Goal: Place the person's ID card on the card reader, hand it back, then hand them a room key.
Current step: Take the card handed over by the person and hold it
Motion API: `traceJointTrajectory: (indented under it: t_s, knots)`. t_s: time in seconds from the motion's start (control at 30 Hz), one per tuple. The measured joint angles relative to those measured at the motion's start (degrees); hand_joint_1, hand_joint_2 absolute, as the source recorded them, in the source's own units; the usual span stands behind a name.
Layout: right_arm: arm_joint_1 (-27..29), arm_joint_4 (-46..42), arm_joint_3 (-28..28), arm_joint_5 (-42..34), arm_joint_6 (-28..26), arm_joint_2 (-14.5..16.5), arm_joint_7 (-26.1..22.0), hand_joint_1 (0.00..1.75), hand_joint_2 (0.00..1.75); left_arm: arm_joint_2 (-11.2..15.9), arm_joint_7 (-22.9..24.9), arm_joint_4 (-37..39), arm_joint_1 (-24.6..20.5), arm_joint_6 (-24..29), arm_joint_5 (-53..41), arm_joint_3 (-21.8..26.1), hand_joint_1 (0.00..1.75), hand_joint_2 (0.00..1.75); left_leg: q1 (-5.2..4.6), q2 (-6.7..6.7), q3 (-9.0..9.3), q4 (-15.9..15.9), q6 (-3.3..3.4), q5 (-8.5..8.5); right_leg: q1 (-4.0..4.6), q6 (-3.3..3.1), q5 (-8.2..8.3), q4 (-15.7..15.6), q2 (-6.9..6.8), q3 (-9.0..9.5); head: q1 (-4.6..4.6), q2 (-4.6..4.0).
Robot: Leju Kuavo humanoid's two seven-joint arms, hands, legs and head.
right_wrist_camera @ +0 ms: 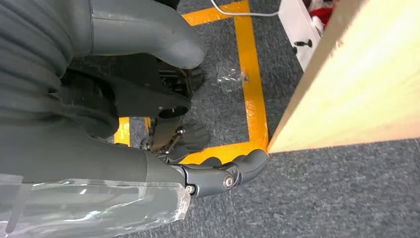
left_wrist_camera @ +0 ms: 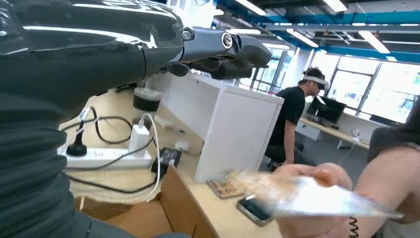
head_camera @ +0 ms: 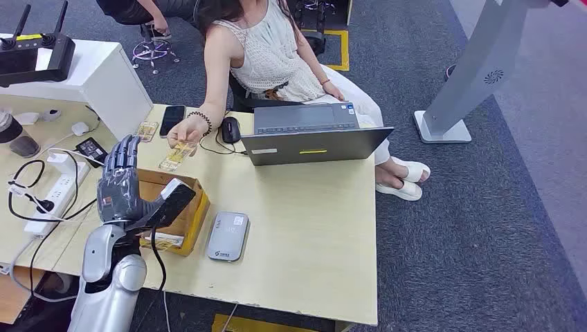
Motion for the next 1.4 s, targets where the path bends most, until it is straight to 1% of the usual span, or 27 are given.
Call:
traceJointTrajectory:
  t_s: [0.07,0.33,0.47,0.6,0.87,1.4]
  knots:
    - [-0.09,0.01,0.04,0.42,0.02,0.09,0.36,0.0,1.75,0.36,0.86,0.78,-0.86,0.31,-1.5,-0.58,0.0,1.75,0.0,0.0,0.0,0.0,0.0,0.0,0.0,0.0,0.0,0.0,0.0,0.0,-0.01,0.0]
    - [-0.76,0.1,0.25,4.05,0.73,0.8,3.2,0.0,1.75,2.98,7.91,6.86,-7.03,2.92,-13.49,-4.77,0.0,1.75,0.0,0.0,0.0,0.0,0.02,0.02,0.0,-0.01,0.01,0.02,0.0,0.0,0.01,0.0]
    - [-0.93,0.18,0.5,6.15,1.03,1.11,4.66,0.0,1.75,3.9,11.09,9.23,-8.91,4.1,-18.0,-6.15,0.01,1.75,0.0,0.0,0.0,0.0,0.01,0.03,0.0,-0.01,0.01,0.02,0.01,0.01,0.0,0.0]
    - [-0.96,0.2,0.92,6.88,1.01,1.32,5.12,0.0,1.75,4.38,11.96,10.65,-9.49,4.59,-18.4,-6.76,1.75,1.75,0.0,0.0,0.0,0.0,-0.01,0.04,0.0,-0.01,0.01,0.03,0.01,0.01,0.0,0.0]
    - [-1.02,0.2,1.17,7.17,1.01,1.38,5.17,0.0,1.75,5.04,11.94,12.05,-9.55,4.92,-18.41,-6.87,1.75,1.75,0.0,0.0,-0.01,0.0,-0.01,0.04,0.0,-0.01,0.01,0.03,0.01,0.0,0.0,0.0]
    - [-1.15,0.2,1.16,7.38,1.08,1.38,4.95,0.0,1.75,5.07,10.19,12.29,-9.52,4.58,-18.43,-6.87,1.75,1.75,0.0,0.0,-0.02,0.0,-0.01,0.04,0.0,-0.01,0.01,0.03,0.01,0.0,0.0,0.0]
